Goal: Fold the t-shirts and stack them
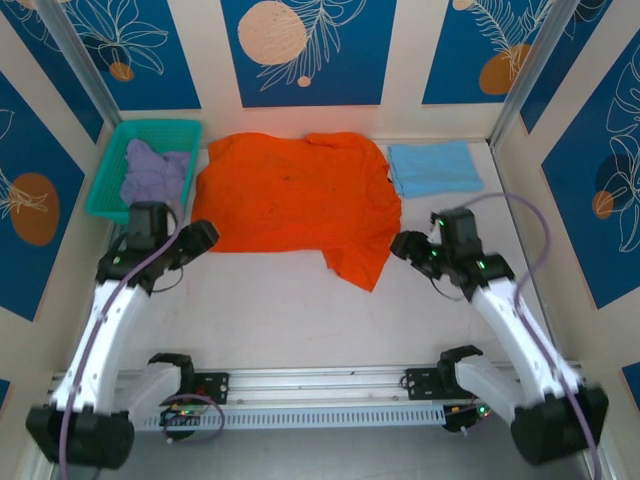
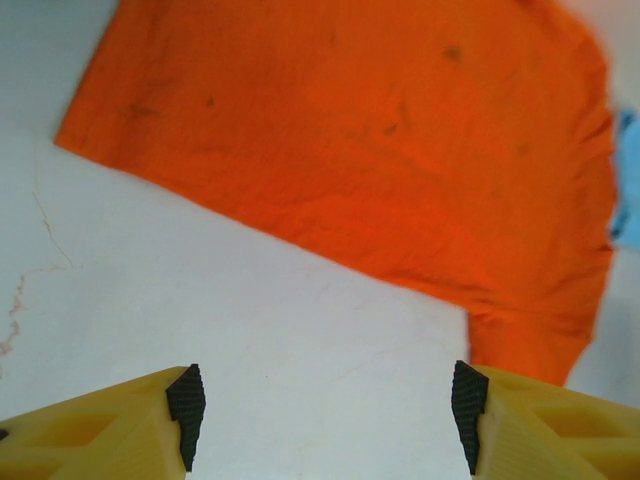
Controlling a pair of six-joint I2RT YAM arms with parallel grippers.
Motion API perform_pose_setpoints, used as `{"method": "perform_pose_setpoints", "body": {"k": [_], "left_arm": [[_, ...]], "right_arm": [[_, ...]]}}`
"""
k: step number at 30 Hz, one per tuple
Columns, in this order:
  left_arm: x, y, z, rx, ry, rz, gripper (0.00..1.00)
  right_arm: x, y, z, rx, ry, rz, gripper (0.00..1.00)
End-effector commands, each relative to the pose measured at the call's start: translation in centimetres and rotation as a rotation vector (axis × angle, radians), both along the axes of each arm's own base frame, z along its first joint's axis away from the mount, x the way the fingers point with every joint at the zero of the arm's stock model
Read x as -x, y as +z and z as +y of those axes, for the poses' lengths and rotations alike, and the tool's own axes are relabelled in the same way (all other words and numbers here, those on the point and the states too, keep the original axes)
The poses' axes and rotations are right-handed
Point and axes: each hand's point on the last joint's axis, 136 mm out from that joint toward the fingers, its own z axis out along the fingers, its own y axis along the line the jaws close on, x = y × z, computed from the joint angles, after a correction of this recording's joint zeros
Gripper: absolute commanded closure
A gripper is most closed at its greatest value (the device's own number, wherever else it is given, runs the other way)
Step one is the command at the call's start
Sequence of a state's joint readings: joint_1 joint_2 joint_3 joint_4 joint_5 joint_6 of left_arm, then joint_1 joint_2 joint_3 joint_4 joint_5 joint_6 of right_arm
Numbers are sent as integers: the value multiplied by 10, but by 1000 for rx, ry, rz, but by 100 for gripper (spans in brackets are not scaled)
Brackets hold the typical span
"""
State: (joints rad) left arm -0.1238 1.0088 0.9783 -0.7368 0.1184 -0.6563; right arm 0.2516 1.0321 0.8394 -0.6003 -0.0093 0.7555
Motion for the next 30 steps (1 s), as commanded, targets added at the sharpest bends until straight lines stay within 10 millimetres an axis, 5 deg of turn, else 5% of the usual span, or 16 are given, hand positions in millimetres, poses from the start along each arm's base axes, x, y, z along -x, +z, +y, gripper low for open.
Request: {"method": "perform_pose_setpoints", "body": {"k": [1,9,16,22,30], "left_arm": [[-26,-7,-12,-66,-4,29,30],[-101,-81,-35,-180,107,189,45],[-136,-147,-37,-263,66,305,48],[-119,-190,-35,-316,5,411,49],[-42,-210,-19,-336,-14,478,49]], "right_arm": [[-29,-15,23,75,82,38,44],[-67,-80,75,133,145,217,56],[-60,-133,79,130,95,349,64],[-29,-169,81,167,125,443,64],[44,-202,84,179,178,562,64]]}}
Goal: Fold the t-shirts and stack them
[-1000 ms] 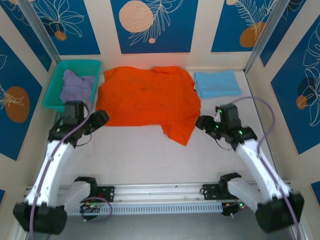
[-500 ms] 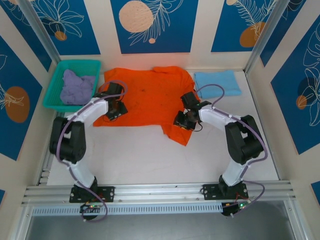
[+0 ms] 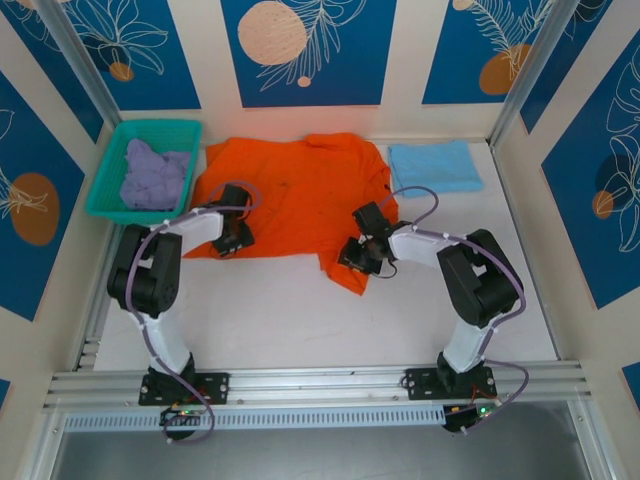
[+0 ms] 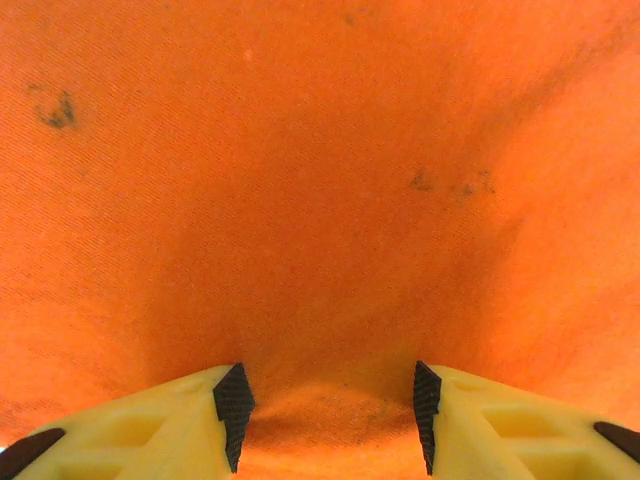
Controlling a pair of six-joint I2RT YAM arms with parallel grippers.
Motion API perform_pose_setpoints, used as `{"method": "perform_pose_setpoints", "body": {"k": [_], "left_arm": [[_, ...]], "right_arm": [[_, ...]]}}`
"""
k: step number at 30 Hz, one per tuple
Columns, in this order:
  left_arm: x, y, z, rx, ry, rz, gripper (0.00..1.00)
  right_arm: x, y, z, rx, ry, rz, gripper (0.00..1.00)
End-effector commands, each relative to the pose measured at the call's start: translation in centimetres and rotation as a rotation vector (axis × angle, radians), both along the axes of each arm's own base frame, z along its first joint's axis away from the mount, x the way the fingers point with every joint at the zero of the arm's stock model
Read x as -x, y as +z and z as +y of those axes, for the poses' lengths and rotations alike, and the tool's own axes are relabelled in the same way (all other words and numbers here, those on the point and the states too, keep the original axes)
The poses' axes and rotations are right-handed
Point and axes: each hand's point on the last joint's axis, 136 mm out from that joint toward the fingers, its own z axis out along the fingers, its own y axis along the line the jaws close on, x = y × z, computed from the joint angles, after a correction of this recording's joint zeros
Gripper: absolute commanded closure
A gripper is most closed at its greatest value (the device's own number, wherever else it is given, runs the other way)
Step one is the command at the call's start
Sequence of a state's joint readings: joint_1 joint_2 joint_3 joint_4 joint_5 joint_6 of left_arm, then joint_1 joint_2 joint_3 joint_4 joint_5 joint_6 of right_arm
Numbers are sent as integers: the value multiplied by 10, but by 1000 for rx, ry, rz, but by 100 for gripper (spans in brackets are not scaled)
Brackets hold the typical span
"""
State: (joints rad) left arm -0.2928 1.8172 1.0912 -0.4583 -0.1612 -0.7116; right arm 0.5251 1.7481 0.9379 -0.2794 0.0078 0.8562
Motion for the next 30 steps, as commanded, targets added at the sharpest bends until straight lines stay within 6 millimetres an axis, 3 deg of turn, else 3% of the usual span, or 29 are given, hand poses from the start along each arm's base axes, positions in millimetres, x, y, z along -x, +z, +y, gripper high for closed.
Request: {"method": "perform_pose_setpoints", "body": {"k": [1,5,9,12,16,19,23,25,27,30], "left_arm": [[56,-25,10,-27,-23,129,49],[89,-24,17,-1,-10,126,49],[106,-12,27,-21,-9,95,48],[108,-6,23,7,-26,80,47],[102,13,4,114,-58,25,44],[93,39,-14,177,-118,-39,38],[92,67,-24,194,-142,-87,36],[94,74,-9,144,-85,-120,36],[102,76,20,36,18,-147,31],[115,73,51,-46,126,-161,30]], "right_arm": [[85,-51,-25,119,7,247,65],[123,-50,-40,148,-8,265,65],[146,-38,-58,154,-41,255,63],[153,-28,-72,164,-74,233,61],[145,-4,-79,147,-96,168,58],[137,19,-66,88,-55,99,55],[144,46,-26,-18,110,37,50],[150,54,-14,10,167,2,46],[155,56,-4,69,191,-27,41],[160,54,10,155,237,-28,42]]}}
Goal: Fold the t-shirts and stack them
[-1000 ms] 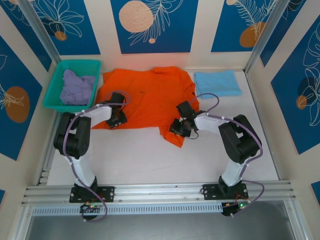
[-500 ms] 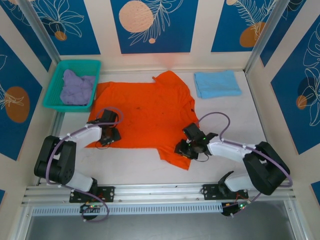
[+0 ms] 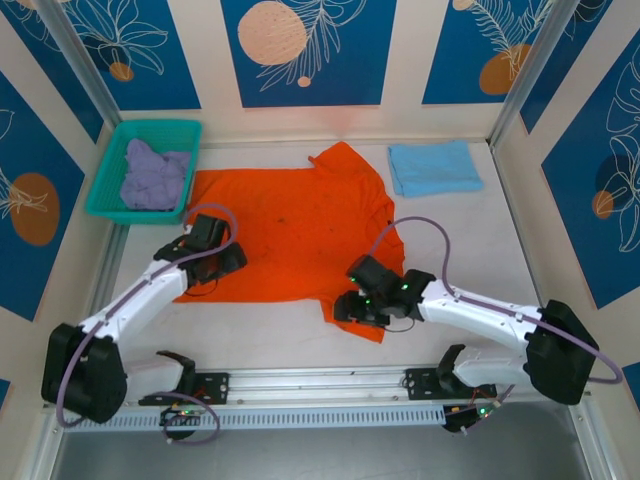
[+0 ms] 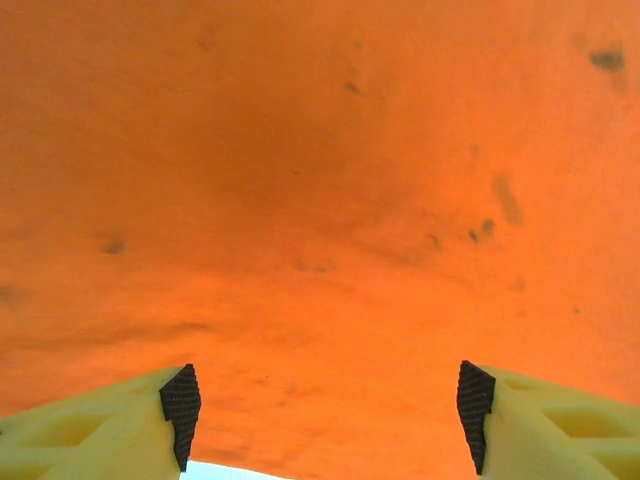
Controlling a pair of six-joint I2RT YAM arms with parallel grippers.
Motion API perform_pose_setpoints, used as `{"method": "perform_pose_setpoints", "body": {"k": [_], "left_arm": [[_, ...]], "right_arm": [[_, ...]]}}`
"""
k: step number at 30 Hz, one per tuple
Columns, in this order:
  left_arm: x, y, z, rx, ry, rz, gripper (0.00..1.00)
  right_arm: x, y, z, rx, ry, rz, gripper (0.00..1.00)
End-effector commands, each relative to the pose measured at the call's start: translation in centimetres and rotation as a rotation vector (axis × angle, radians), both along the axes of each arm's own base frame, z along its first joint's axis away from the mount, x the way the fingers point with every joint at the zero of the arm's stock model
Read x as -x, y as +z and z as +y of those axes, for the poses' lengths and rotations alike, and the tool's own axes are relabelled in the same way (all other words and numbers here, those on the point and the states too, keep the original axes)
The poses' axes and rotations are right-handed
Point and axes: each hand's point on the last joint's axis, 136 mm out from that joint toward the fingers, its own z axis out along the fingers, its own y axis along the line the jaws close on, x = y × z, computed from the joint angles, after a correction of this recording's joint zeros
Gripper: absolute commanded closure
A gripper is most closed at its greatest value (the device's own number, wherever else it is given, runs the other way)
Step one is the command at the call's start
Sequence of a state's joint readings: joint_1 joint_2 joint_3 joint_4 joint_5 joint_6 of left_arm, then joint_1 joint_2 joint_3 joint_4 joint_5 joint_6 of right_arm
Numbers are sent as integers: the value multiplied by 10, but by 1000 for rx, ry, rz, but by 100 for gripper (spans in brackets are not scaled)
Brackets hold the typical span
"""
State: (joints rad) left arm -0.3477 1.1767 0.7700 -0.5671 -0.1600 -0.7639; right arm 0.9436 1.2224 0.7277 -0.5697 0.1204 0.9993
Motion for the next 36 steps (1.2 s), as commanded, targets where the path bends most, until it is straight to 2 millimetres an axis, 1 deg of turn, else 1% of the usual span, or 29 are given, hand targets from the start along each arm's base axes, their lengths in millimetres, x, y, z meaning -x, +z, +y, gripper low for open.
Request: {"method": "perform_pose_setpoints", "body": {"k": [1,3,5,9,11,12,14,17,22,23,25,27,29,33,36], "left_arm": [[25,-14,47,-123,172,49,30],[31,-25,64,-112,238,77,31],[37,-34,77,-92,295,103,33],[43,-45,98,-69,407,106,33],[45,-52,109,-53,462,114,34],[44,-55,111,-30,476,117,34],[42,-60,114,3,491,127,35],[36,-65,114,36,485,124,42],[35,-70,119,23,497,119,47],[34,-71,119,23,495,112,49],[34,-74,121,14,501,109,52],[34,-76,123,0,501,118,59],[33,-77,123,-2,497,118,63],[32,-76,124,-7,496,115,77],[29,-75,121,9,476,108,89]], "right_arm": [[3,-8,1,154,2,-14,42],[6,-14,10,245,42,-22,44],[7,-16,20,314,79,-23,47],[7,-27,35,433,141,-35,48],[6,-34,39,470,155,-26,50],[4,-36,36,504,152,-24,51],[1,-38,32,559,146,-30,52],[-4,-42,30,596,138,-51,53],[-12,-51,24,666,118,-53,59],[-13,-53,25,658,116,-51,62],[-14,-58,25,649,111,-38,72],[-16,-61,23,645,98,-28,83],[-18,-61,22,632,92,-34,91],[-19,-55,21,577,93,-38,100],[-14,-51,26,466,115,-9,100]]}}
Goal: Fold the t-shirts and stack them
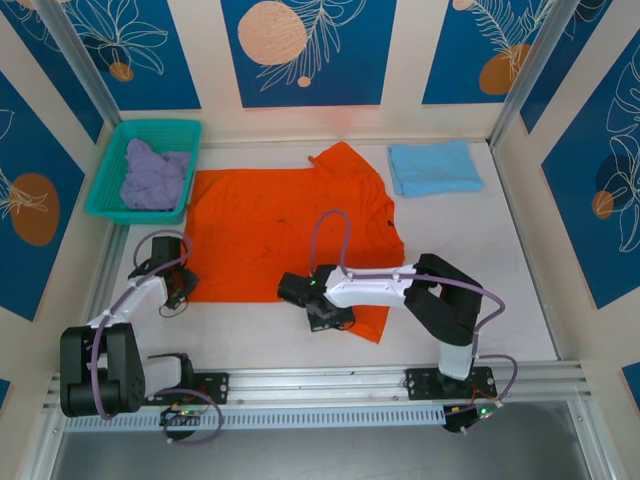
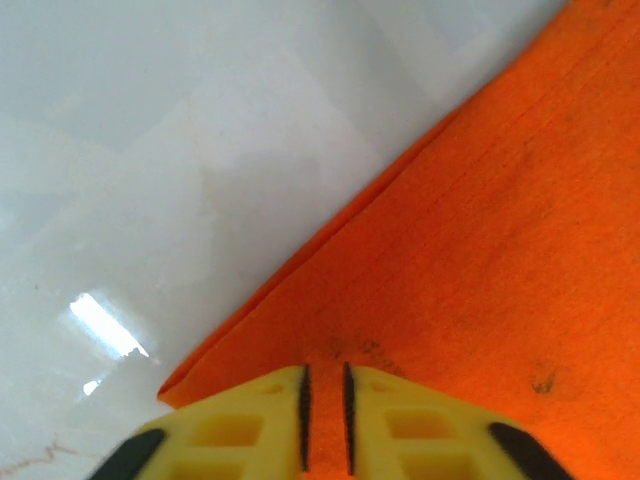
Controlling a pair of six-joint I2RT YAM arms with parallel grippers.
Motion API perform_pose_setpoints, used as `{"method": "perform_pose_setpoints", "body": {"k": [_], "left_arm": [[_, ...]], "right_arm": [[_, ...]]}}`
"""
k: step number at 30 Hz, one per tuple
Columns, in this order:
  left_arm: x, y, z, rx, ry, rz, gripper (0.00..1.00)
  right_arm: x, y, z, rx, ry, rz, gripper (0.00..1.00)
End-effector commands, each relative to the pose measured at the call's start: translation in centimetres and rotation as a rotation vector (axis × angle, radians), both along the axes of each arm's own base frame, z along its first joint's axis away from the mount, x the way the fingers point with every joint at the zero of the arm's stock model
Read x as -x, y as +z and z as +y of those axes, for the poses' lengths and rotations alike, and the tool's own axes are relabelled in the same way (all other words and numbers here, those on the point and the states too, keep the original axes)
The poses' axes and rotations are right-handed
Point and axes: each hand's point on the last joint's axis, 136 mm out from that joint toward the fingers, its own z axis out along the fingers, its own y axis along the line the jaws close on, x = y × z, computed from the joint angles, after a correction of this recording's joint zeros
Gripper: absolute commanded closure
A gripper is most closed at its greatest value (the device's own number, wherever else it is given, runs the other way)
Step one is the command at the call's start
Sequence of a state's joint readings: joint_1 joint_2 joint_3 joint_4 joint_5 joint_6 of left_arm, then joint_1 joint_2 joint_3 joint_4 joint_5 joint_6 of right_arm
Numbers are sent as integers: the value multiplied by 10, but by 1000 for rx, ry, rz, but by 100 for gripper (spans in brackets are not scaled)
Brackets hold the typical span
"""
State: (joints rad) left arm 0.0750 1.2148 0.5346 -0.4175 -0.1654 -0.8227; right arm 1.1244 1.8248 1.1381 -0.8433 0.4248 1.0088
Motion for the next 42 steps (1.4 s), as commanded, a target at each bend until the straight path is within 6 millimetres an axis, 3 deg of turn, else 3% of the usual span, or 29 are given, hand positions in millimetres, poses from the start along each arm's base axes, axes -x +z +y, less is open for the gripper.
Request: {"method": "perform_pose_setpoints", "body": {"k": [1,6,11,14,18,19,27,31,35,38,42], "left_arm": [[-2,1,1,5,-6,-17,91],[1,11,6,-29,-1,-45,97],[1,12,5,-25,-2,-43,100],[6,16,7,-36,9,-39,87],[16,22,15,-75,46,-39,56],[17,23,16,-79,48,-39,49],[19,20,15,-79,42,-23,45],[18,19,15,-75,44,-20,41],[21,15,13,-61,45,-2,36],[23,17,13,-60,52,-3,35],[29,19,16,-72,73,5,31]], "right_arm": [[2,9,4,-135,-1,35,100],[0,32,7,-411,-43,102,100],[-18,54,0,-504,-70,115,100],[-28,61,-2,-518,-79,123,100],[-43,66,1,-606,-125,162,100],[-46,67,1,-616,-134,170,96],[-67,80,4,-880,-265,237,94],[-53,94,16,-949,-179,291,86],[-9,72,24,-841,-57,384,56],[15,57,16,-807,-56,445,48],[15,64,-6,-834,-127,366,43]]}}
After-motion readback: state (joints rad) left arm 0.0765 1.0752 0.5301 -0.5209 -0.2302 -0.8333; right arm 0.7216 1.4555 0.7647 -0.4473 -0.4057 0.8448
